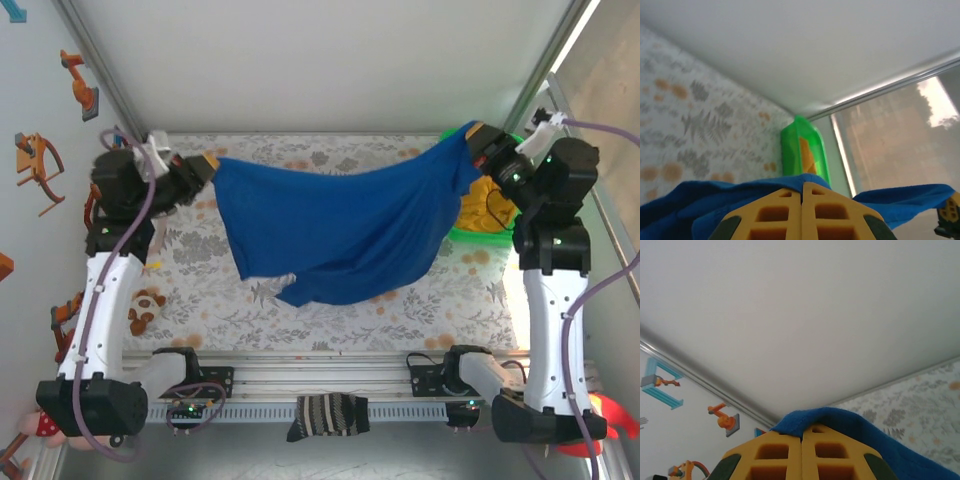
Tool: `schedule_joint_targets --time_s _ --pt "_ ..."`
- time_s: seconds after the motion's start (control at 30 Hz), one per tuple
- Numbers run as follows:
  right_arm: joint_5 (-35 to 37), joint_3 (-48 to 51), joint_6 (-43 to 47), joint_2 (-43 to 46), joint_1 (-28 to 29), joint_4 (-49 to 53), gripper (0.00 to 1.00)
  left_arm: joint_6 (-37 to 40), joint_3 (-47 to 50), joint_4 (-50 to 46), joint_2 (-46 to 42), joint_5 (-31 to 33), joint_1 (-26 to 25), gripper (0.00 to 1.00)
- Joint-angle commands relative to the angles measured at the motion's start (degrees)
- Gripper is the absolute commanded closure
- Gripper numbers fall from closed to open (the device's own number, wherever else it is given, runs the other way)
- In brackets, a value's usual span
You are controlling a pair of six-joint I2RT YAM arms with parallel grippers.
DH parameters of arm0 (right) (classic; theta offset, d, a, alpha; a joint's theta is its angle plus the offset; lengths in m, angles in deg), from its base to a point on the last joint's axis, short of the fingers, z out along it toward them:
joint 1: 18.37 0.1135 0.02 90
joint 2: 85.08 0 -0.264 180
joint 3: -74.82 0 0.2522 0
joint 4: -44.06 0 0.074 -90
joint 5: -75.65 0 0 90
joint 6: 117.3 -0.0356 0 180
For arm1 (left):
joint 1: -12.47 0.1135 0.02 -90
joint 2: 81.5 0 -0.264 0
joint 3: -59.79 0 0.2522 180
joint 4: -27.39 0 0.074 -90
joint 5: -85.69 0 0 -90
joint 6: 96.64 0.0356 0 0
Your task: Fold the inside-out t-shirt
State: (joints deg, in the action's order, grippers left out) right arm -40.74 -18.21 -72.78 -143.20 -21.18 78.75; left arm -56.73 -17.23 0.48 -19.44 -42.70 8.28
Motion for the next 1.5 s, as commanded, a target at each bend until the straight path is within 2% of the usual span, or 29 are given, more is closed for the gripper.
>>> schedule_joint_targets --time_s 0.0,0.17,0.33,0.43,0.5,0.57,0.7,1.0,1.47 --pt "-0.1 9.4 -0.6 1.8 0.1 -1.7 1.0 5.1 5.5 -5.2 -1.5 8.0 -5.8 1.0" --pt "4.2 23.5 2.2 2.5 3.1 -2.5 1.0 6.6 10.9 -3.8 5.6 13.5 -13.8 0.98" --pt "6.6 31.0 3.1 1.0 4.8 -5.1 1.0 8.9 8.7 -0.9 15.6 16.6 -20.2 0.9" --pt "7.2 32.6 3.9 0.0 5.3 -5.4 1.0 10.7 6.0 -0.6 20.9 17.5 -22.8 0.81" --pt "7.6 33.0 4.4 -0.2 5.4 -5.2 1.0 12.0 4.6 -0.7 23.7 18.6 -24.4 0.68" --pt "7.9 33.0 5.0 -0.2 5.4 -4.7 1.0 12.8 4.2 -1.1 25.1 19.5 -25.1 0.6" --pt "8.5 32.7 6.0 0.1 5.4 -3.6 1.0 15.4 5.4 -2.7 23.7 24.7 -26.0 0.49" --pt "8.2 32.5 5.8 -0.7 5.4 -4.5 1.0 21.3 10.4 -6.1 18.1 35.4 -27.1 0.4" --pt "8.6 32.1 5.5 -1.1 5.5 -4.3 1.0 22.8 11.7 -3.2 14.2 34.9 -31.8 0.39"
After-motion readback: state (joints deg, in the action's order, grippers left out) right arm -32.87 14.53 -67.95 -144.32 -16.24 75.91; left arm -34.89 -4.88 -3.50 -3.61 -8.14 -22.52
